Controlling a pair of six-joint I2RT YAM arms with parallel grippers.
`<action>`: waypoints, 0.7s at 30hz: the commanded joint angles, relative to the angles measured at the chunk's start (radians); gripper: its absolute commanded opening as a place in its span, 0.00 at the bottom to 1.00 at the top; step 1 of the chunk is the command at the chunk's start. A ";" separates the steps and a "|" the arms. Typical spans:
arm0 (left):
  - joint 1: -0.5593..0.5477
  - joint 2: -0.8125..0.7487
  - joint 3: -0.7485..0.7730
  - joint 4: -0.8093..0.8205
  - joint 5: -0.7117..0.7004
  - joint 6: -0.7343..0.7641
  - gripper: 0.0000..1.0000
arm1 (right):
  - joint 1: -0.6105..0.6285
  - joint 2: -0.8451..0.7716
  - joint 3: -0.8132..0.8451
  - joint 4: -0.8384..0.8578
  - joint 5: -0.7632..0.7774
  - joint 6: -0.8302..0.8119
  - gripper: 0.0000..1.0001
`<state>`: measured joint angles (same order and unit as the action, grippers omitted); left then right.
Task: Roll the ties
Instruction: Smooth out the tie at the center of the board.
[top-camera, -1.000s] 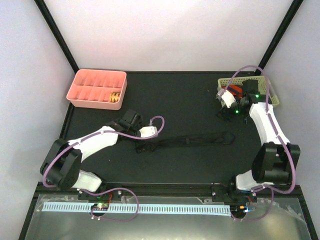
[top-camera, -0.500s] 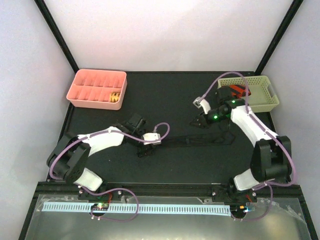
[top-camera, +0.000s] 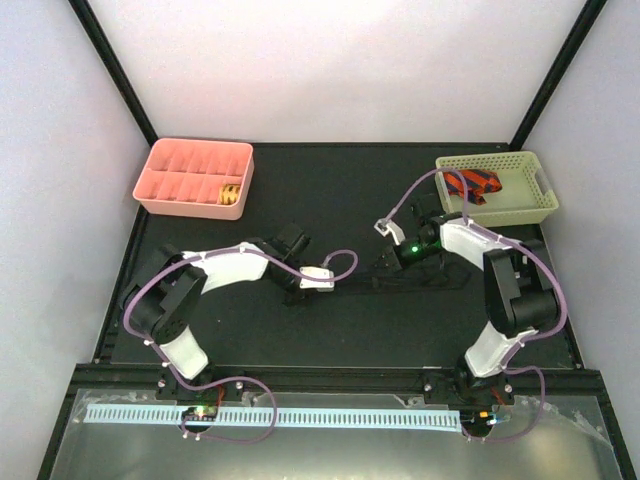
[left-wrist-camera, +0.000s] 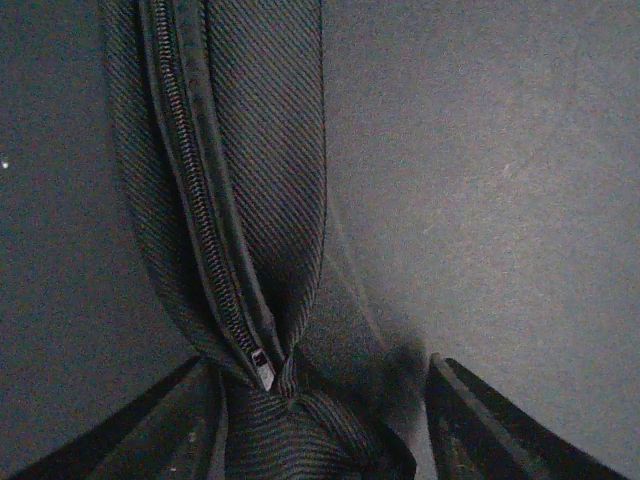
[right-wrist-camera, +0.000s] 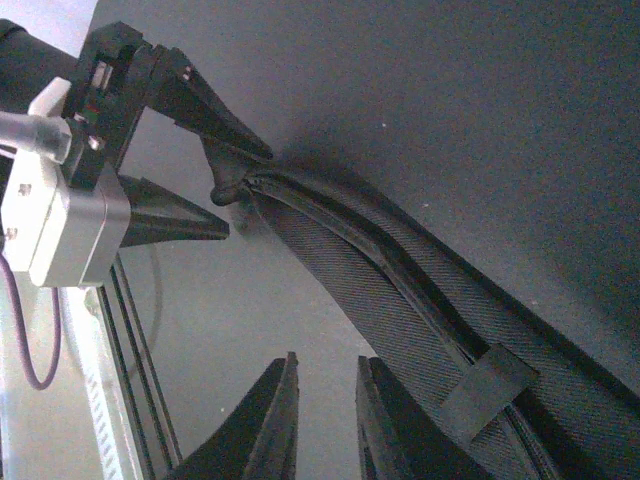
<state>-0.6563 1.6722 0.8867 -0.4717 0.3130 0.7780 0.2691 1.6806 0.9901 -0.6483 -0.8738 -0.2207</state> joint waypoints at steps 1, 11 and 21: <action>-0.005 0.012 0.038 -0.085 -0.014 0.095 0.50 | 0.005 0.044 -0.004 0.015 0.009 0.009 0.17; -0.006 0.055 0.096 -0.184 -0.036 0.233 0.33 | 0.008 0.147 0.035 -0.069 0.104 -0.027 0.12; 0.041 0.011 0.092 -0.186 0.002 0.230 0.54 | 0.013 0.116 0.054 -0.079 0.084 -0.049 0.13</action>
<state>-0.6487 1.7344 0.9924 -0.6487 0.2729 1.0080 0.2752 1.8454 1.0264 -0.7338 -0.7486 -0.2577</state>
